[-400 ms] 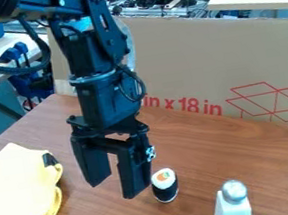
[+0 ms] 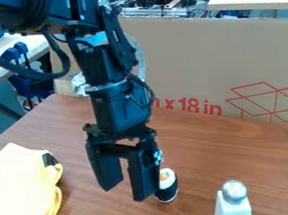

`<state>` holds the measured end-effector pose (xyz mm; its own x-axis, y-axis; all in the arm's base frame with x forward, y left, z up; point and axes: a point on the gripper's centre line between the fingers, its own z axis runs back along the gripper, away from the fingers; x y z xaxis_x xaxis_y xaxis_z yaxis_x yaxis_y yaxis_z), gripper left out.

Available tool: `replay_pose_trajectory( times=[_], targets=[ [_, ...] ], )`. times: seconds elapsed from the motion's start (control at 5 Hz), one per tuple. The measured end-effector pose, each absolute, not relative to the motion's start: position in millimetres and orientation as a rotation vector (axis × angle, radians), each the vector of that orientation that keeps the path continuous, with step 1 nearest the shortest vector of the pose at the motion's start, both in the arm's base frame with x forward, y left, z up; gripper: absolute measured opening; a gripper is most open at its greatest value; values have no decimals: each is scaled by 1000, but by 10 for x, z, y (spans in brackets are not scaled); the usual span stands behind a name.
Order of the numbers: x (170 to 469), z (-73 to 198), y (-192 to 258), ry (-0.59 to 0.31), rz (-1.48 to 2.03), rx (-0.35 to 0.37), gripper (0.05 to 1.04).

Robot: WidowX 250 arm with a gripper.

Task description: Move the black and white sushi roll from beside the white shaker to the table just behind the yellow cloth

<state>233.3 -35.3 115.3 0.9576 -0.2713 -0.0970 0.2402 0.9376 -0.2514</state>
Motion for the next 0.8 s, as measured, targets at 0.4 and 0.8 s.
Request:
replay_pose_trajectory(
  times=[0.4,0.8],
  targets=[
    [2775,951,-350,92,-358,-99,1001],
    [2855,768,-425,95,-403,-63,1001]
  ],
)
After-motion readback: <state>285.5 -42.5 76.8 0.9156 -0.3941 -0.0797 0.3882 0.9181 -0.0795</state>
